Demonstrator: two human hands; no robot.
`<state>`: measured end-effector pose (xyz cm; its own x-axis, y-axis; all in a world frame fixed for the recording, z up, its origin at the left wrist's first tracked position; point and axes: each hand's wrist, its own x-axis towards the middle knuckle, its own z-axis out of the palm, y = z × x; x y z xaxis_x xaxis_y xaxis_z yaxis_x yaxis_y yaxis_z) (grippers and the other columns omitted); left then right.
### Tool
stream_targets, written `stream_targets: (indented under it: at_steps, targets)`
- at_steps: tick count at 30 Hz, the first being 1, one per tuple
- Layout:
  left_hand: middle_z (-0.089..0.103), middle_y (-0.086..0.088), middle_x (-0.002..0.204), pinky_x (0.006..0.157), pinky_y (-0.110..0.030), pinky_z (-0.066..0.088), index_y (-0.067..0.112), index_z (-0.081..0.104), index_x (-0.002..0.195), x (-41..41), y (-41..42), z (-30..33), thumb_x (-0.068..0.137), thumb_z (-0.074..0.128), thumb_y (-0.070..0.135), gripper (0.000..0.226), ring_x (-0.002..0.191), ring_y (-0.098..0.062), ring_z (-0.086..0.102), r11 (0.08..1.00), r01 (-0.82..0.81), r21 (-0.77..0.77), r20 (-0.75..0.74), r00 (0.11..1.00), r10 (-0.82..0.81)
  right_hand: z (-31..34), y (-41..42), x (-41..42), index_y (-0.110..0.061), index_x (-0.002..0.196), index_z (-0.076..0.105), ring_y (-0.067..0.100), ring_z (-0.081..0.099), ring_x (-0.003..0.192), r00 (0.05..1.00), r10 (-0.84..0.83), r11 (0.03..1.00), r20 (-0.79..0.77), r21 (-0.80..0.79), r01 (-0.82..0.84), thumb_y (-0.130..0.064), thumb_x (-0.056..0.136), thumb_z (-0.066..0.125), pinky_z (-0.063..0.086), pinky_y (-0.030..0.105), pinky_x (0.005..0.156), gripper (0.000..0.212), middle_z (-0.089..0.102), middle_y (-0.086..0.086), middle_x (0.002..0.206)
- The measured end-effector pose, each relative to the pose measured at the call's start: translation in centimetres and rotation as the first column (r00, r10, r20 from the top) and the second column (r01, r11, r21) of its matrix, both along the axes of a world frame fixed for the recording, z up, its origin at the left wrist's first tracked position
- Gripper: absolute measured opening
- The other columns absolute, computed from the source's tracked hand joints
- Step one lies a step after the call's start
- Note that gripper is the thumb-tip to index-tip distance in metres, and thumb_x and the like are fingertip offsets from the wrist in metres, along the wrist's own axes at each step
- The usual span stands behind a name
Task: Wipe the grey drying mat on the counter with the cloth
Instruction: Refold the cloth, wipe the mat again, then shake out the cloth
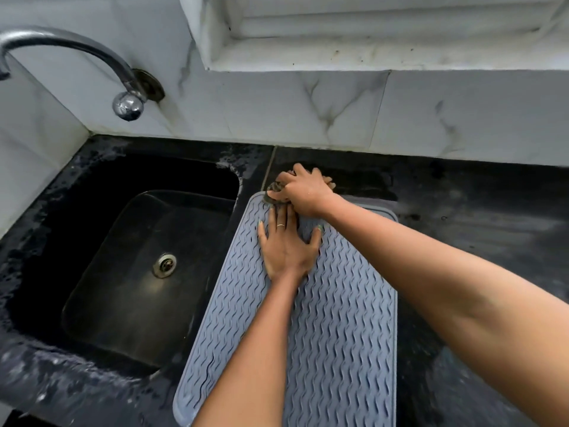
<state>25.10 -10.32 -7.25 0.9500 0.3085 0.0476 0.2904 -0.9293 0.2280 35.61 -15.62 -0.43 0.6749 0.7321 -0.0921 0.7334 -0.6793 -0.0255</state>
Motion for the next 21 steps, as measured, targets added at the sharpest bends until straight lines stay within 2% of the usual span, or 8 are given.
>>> stream_targets:
  at_steps: [5,10,14,17,21]
  targets:
    - [0.010,0.002,0.161,0.121,-0.044,0.002,0.023,0.011,0.152,0.2,0.3,-0.3,0.087,0.030,0.064,0.080,0.149,-0.018,0.006,1.000,0.015,0.001,-0.009,1.000,-0.015,0.3,-4.4,0.4,-0.017,0.126,0.057,0.031,0.034,0.121,0.997,-0.064,0.996,0.041,-0.066,0.066,-0.020,0.094,0.048,0.038,0.051,0.088,0.034,0.041,0.001,0.141]
    - [0.010,0.003,0.161,0.121,-0.044,0.003,0.022,0.009,0.153,0.3,0.5,-0.6,0.087,0.029,0.065,0.081,0.149,-0.017,0.007,1.000,0.005,-0.005,-0.002,1.000,-0.005,-0.3,-9.9,-0.5,-0.036,0.136,0.044,0.030,0.035,0.116,0.987,0.061,0.983,0.145,-0.179,-0.034,-0.014,0.092,0.049,0.036,0.043,0.075,0.049,0.036,0.000,0.144]
    - [0.010,0.003,0.161,0.121,-0.044,0.002,0.022,0.009,0.153,0.5,0.4,-0.6,0.087,0.027,0.067,0.082,0.149,-0.017,0.007,1.000,0.006,0.010,-0.009,1.000,-0.006,0.2,-13.6,-1.4,-0.039,0.137,0.041,0.030,0.037,0.113,0.986,0.025,0.978,0.164,-0.210,0.010,-0.020,0.094,0.046,0.036,0.043,0.075,0.047,0.038,0.000,0.143]
    - [0.010,0.003,0.161,0.120,-0.043,0.001,0.022,0.009,0.153,0.3,0.5,-0.7,0.087,0.027,0.067,0.082,0.149,-0.017,0.006,1.000,0.001,0.008,-0.010,1.000,-0.001,0.1,-16.4,-2.4,-0.042,0.138,0.038,0.031,0.037,0.112,0.983,-0.011,0.972,0.186,-0.228,0.054,-0.016,0.092,0.047,0.037,0.044,0.076,0.054,0.038,0.002,0.142]
    - [0.013,0.002,0.161,0.120,-0.043,0.001,0.021,0.011,0.153,0.2,0.3,-0.3,0.086,0.027,0.067,0.082,0.149,-0.017,0.006,1.000,0.005,0.007,-0.019,1.000,-0.004,-0.3,-19.1,-3.5,-0.040,0.135,0.043,0.034,0.038,0.112,0.966,-0.064,0.971,0.251,-0.208,0.119,-0.017,0.086,0.049,0.039,0.043,0.076,0.055,0.041,0.002,0.142]
